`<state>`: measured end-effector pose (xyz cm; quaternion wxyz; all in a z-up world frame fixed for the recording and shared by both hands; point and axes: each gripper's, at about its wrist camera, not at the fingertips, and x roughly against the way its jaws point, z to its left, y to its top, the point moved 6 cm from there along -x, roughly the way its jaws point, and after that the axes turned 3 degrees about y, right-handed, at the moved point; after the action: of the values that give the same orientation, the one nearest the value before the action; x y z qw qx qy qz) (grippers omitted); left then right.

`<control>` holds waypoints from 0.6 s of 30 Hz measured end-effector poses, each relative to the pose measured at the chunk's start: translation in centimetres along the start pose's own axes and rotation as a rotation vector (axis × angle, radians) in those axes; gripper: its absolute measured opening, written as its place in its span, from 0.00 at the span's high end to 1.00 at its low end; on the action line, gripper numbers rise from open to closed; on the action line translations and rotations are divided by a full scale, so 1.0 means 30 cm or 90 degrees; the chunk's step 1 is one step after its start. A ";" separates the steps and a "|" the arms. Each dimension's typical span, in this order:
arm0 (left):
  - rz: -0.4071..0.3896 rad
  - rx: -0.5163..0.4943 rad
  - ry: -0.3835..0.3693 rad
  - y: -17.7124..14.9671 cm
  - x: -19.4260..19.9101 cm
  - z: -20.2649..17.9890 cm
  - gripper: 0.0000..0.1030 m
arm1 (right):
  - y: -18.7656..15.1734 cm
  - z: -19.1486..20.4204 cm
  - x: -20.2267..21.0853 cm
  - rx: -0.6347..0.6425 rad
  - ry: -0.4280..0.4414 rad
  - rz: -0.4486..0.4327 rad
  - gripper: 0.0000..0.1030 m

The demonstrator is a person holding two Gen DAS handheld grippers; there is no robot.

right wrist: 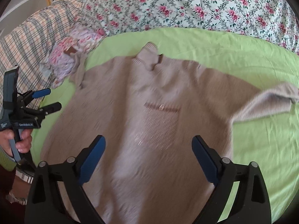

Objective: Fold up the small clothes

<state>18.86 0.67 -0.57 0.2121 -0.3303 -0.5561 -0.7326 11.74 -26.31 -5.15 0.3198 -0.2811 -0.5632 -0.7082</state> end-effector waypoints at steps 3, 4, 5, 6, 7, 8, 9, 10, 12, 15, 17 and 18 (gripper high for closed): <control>0.006 -0.024 -0.025 0.080 -0.104 0.028 0.01 | 0.079 -0.071 -0.030 -0.003 -0.006 -0.008 0.15; 0.007 -0.043 -0.036 0.114 -0.148 0.033 0.01 | 0.114 -0.103 -0.046 -0.006 -0.011 -0.009 0.16; 0.009 -0.063 -0.044 0.148 -0.195 0.039 0.01 | 0.129 -0.132 -0.074 -0.015 -0.009 0.003 0.16; 0.012 -0.075 -0.045 0.179 -0.240 0.048 0.01 | 0.160 -0.163 -0.098 -0.017 -0.014 0.007 0.16; 0.017 -0.081 -0.046 0.201 -0.281 0.057 0.01 | 0.190 -0.185 -0.109 -0.011 -0.021 0.007 0.16; 0.022 -0.081 -0.053 0.223 -0.322 0.065 0.01 | 0.230 -0.216 -0.136 -0.009 -0.026 0.009 0.16; 0.027 -0.077 -0.065 0.260 -0.374 0.084 0.01 | 0.260 -0.235 -0.150 -0.004 -0.031 0.009 0.16; 0.033 -0.071 -0.074 0.282 -0.413 0.099 0.01 | 0.293 -0.257 -0.171 0.003 -0.037 0.010 0.16; 0.049 -0.054 -0.103 0.331 -0.500 0.135 0.01 | 0.359 -0.303 -0.227 0.018 -0.048 0.015 0.16; 0.069 -0.043 -0.124 0.377 -0.600 0.169 0.01 | 0.417 -0.361 -0.314 0.023 -0.050 0.039 0.16; 0.088 -0.039 -0.161 0.392 -0.665 0.172 0.01 | 0.440 -0.392 -0.383 0.036 -0.048 0.060 0.16; 0.097 -0.039 -0.173 0.397 -0.692 0.168 0.01 | 0.442 -0.404 -0.426 0.047 -0.047 0.078 0.16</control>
<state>42.54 0.83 -6.67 0.1798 -0.4737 -0.5304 -0.6796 29.63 -38.54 -9.14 0.3514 -0.3291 -0.5822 -0.6552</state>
